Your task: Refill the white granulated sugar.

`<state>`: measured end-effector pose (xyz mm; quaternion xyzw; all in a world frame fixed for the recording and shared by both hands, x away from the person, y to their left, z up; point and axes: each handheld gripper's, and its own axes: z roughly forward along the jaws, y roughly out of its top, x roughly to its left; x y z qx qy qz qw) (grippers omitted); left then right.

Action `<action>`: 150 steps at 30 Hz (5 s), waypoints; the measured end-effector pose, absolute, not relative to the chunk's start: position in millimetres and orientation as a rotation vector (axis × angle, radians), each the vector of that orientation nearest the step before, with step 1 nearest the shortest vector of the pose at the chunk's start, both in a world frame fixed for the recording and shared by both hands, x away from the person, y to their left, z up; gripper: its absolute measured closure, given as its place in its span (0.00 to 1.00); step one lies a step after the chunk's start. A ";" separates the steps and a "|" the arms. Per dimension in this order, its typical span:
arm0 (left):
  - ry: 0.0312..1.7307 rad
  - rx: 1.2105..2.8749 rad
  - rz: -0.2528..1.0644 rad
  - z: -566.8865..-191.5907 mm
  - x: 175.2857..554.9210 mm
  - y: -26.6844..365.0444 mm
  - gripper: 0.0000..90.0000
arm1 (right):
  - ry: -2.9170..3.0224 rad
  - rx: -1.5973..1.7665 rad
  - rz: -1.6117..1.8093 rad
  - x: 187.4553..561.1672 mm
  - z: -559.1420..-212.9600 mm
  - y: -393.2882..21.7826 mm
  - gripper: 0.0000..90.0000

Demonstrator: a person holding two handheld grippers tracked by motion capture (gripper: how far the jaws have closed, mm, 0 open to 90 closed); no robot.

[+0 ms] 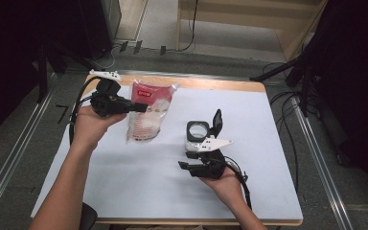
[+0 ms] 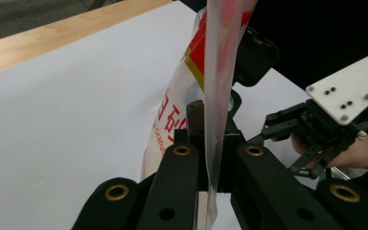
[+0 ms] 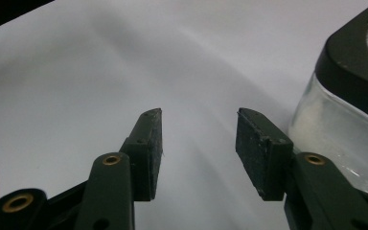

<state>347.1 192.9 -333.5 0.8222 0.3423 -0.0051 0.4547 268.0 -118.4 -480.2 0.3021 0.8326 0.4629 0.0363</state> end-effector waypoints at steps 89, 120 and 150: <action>0.733 2.047 -0.129 -352.7 326.2 135.2 0.95 | 2.517 0.798 1.583 255.1 -481.2 -29.5 0.62; 0.870 2.045 -0.139 -358.1 321.5 115.0 0.92 | 2.481 0.906 1.573 246.8 -472.7 -8.1 0.65; 0.885 2.068 -0.002 -355.0 317.7 113.5 0.90 | 2.500 1.015 1.668 261.2 -467.6 -4.2 0.66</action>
